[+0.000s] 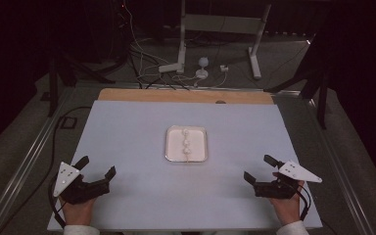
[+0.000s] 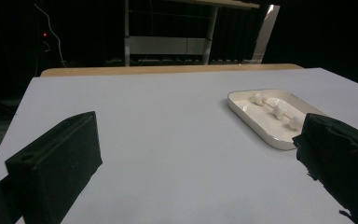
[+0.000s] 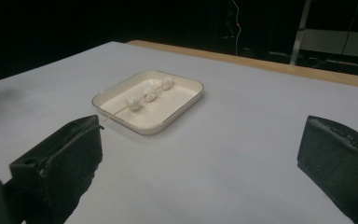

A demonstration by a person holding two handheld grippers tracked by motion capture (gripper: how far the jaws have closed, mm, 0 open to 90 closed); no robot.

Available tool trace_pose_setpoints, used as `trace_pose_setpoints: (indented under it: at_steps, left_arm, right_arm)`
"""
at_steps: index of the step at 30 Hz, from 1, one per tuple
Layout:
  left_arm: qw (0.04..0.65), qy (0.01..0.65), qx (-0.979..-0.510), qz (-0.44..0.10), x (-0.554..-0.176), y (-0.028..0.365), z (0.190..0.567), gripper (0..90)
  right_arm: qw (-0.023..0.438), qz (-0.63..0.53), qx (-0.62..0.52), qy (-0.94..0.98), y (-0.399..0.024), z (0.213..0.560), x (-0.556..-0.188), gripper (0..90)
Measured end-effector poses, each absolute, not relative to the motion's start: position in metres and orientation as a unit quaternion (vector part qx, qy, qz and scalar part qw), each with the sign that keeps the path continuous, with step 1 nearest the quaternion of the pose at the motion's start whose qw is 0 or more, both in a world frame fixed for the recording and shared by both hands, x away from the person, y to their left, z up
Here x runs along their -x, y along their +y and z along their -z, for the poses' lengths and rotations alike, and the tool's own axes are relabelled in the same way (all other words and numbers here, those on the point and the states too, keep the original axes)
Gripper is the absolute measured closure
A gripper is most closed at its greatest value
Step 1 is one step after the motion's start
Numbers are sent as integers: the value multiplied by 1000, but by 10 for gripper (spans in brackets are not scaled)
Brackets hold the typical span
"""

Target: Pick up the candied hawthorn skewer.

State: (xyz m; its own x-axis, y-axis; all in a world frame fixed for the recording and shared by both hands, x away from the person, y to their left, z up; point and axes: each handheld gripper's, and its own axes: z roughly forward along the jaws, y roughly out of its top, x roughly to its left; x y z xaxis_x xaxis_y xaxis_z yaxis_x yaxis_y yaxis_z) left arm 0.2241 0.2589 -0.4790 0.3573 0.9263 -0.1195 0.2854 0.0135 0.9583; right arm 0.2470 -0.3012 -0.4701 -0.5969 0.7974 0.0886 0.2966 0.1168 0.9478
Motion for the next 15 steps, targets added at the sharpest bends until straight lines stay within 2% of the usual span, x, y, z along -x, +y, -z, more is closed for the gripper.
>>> trace_pose_setpoints:
  at_steps: [15]
  left_arm:
    - [524, 492, -633, -287, -226, 255, 472, 4]
  right_arm:
    - [234, -524, -393, 719, -302, 482, -248, 0]
